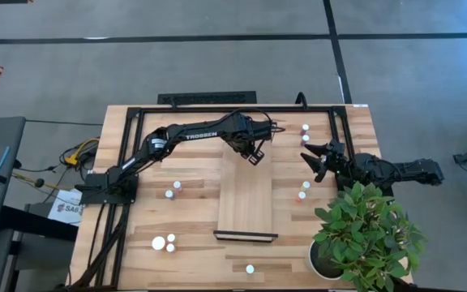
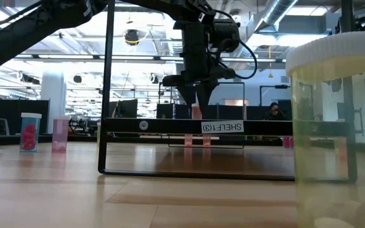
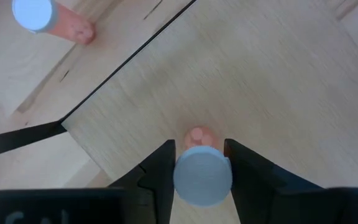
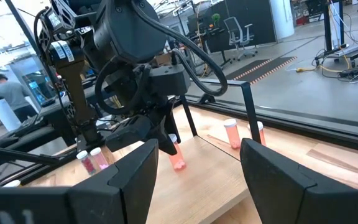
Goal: Pick and place medicine bottles onto shelf by color
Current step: Put the orange pill bottle on the shelf, then put the yellow pill bottle on the shelf
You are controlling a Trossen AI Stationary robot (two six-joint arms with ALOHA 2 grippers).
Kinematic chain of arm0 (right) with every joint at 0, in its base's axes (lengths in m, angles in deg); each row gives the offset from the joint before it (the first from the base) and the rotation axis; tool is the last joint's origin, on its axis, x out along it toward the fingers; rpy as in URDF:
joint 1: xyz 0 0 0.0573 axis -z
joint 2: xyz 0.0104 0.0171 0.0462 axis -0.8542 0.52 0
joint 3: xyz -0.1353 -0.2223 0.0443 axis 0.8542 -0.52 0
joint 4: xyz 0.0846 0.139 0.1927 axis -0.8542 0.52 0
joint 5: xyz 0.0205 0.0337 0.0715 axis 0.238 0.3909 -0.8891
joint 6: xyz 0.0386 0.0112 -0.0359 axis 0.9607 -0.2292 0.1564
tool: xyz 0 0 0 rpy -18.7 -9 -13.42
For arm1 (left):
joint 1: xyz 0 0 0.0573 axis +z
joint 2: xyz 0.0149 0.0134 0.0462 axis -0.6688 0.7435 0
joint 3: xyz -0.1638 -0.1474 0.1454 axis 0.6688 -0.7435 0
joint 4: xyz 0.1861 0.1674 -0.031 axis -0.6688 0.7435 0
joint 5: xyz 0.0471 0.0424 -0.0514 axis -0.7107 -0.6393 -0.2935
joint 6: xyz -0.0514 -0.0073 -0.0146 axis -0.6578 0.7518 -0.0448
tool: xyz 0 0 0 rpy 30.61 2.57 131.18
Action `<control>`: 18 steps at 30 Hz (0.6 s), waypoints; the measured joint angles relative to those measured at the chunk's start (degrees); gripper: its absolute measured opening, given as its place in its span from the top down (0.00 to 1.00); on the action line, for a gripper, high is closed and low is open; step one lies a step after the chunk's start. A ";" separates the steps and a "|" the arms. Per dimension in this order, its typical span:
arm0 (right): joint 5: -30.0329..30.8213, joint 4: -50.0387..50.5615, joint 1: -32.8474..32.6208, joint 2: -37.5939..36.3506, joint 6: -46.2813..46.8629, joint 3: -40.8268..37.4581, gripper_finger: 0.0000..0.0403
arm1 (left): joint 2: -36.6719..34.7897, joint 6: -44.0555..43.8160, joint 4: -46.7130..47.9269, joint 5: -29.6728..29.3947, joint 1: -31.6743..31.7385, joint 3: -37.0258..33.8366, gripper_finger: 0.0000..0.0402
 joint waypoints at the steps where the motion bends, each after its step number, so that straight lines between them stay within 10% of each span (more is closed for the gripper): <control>1: 0.00 0.00 0.00 0.02 0.00 0.00 0.38 | 0.02 0.18 0.00 0.05 0.00 -0.04 0.69; 18: 0.00 0.02 0.00 0.02 0.00 -0.01 0.38 | -4.98 4.15 2.47 -0.12 -0.26 2.55 0.48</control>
